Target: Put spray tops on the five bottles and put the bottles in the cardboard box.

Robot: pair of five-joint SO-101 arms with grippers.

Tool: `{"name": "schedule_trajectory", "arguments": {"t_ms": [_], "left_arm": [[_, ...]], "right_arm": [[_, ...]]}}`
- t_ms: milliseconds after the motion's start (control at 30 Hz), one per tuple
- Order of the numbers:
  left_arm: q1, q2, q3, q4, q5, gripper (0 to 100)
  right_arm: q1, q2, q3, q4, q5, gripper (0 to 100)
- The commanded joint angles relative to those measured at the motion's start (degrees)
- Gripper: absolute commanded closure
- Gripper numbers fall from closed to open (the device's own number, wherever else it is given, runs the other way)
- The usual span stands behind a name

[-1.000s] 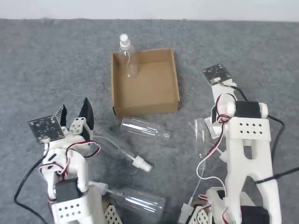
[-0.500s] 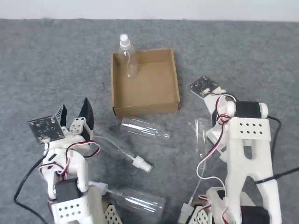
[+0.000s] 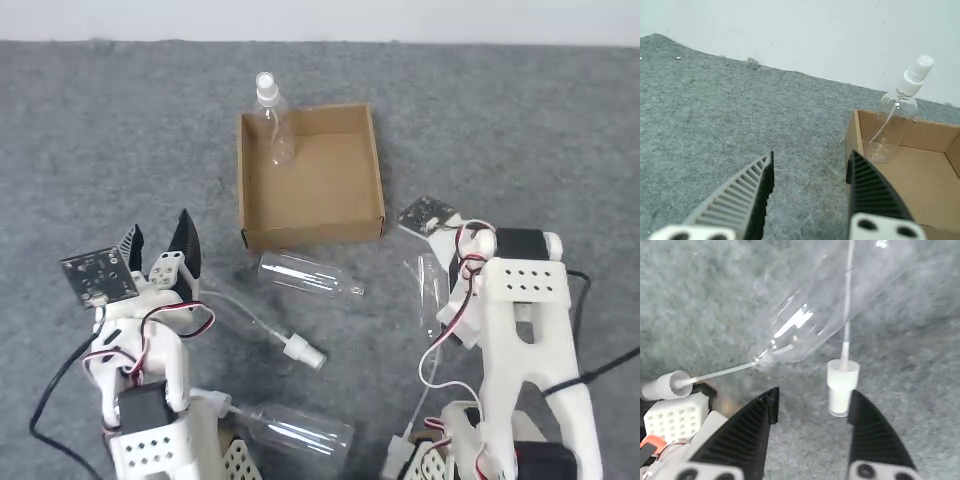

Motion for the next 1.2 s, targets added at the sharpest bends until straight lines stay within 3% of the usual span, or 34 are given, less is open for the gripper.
{"name": "schedule_trajectory", "arguments": {"t_ms": [0,267,500,767,1167], "left_arm": [[-0.3,-0.9,-0.5,-0.9,-0.6,78],[-0.3,-0.9,-0.5,-0.9,-0.6,78],[-0.3,-0.9,-0.5,-0.9,-0.6,78],[-0.3,-0.9,-0.5,-0.9,-0.6,78],[-0.3,-0.9,-0.5,-0.9,-0.6,78]], "right_arm": [[0.0,-2.7,0.4,0.0,0.6,88.8],[-0.4,-2.7,6.2,-0.3,0.6,91.8],[-1.2,-2.2,13.4,-10.8,0.3,91.8],[-9.3,-2.6,17.7,-16.5,-0.4,91.7],[-22.2,-2.6,17.7,-26.3,-13.5,91.7]]}}
